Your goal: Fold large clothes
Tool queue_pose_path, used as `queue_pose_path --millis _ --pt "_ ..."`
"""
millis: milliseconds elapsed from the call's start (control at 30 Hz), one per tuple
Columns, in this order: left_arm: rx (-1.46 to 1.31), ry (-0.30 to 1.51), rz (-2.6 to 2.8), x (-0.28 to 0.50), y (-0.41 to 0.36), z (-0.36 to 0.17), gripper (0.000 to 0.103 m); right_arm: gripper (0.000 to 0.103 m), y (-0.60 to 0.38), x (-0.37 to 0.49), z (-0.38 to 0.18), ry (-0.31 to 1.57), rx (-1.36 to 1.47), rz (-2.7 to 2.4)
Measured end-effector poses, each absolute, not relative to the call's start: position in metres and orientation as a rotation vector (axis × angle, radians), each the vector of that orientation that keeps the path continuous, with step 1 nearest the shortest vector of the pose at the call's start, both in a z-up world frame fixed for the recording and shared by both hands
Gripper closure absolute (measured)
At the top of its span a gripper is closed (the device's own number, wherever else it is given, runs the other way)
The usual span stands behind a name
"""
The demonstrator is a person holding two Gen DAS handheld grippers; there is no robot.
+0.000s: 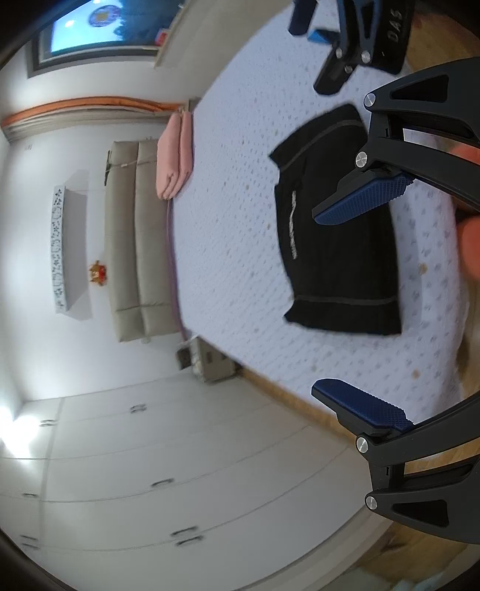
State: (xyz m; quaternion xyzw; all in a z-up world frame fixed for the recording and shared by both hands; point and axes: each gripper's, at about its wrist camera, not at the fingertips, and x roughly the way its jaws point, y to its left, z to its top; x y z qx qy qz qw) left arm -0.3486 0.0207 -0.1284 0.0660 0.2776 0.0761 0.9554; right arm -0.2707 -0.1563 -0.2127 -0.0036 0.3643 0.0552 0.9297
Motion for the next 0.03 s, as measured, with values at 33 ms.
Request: queue_pose_path --millis 33 --pt "0.131 0.562 0.152 -0.3487 0.0209 -0.1283 0.016 0.0 -0.1569 -0.2702 -0.2131 0.746 -0.008 0.112"
